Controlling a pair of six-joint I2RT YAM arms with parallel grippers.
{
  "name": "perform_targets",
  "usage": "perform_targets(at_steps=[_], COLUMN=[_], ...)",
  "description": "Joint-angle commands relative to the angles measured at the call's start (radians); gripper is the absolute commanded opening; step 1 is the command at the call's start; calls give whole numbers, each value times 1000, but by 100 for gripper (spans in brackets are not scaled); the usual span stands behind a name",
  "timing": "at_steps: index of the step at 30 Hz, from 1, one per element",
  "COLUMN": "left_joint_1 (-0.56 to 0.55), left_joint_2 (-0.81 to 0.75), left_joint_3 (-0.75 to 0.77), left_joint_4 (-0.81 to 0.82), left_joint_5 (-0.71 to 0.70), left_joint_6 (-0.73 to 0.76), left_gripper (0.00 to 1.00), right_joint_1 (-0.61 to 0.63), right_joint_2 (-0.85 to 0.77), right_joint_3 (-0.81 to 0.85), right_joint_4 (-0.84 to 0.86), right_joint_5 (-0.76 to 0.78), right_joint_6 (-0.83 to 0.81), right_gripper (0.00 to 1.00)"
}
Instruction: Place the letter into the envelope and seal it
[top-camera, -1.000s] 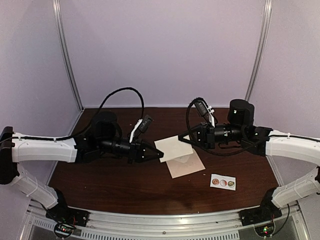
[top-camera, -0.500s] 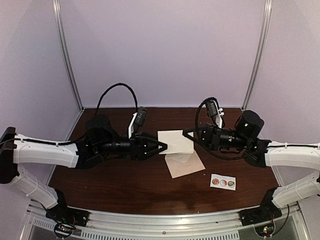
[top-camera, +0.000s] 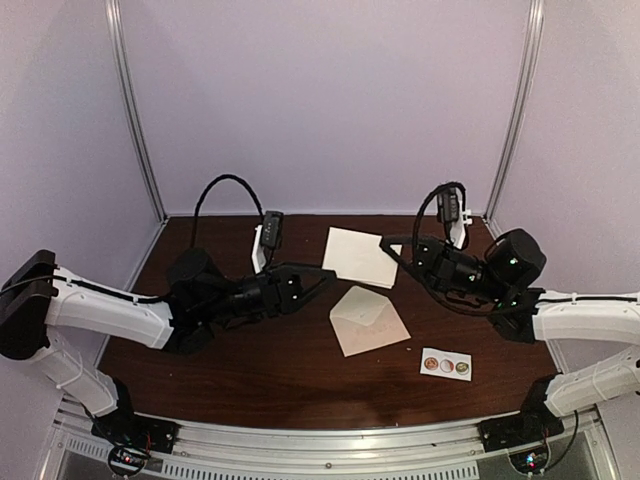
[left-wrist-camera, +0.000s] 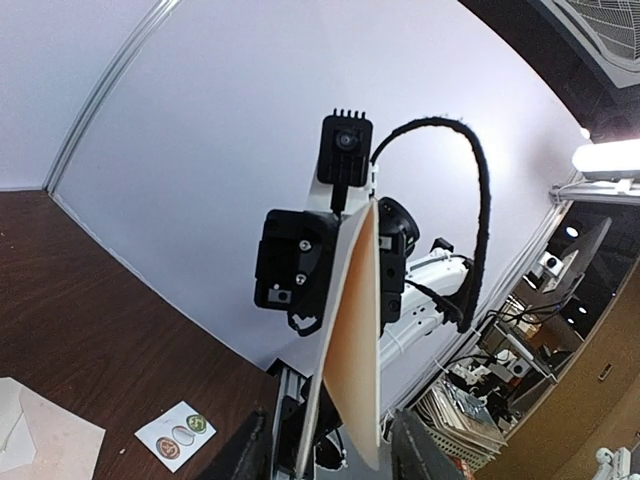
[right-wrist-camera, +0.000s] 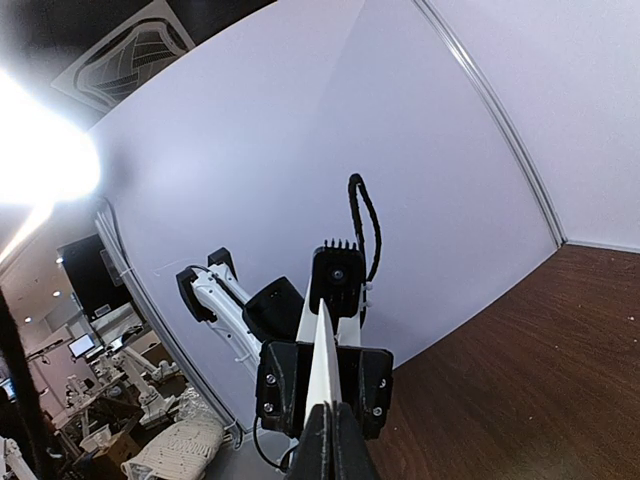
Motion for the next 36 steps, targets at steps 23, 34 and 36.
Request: perform_targets(at_steps=[23,34,36], left_joint_1=[59,78,78], left_joint_2=[-87,-33,-23], left_joint_3=[167,429,444], left_joint_4=[-590,-1236,-1252], left_joint_5=[93,298,315], left_joint_6=[231,661,677], left_gripper=[0,0,0], right_joint_1=[-48,-63,-57], right_joint_2=[-164,-47,-33], right_joint_3=[75,312,314], right_joint_4=[-545,-1067,-1073], right_joint_5=[65,-236,-261], right_joint_6=[-241,-536,-545], right_gripper=[65,63,60])
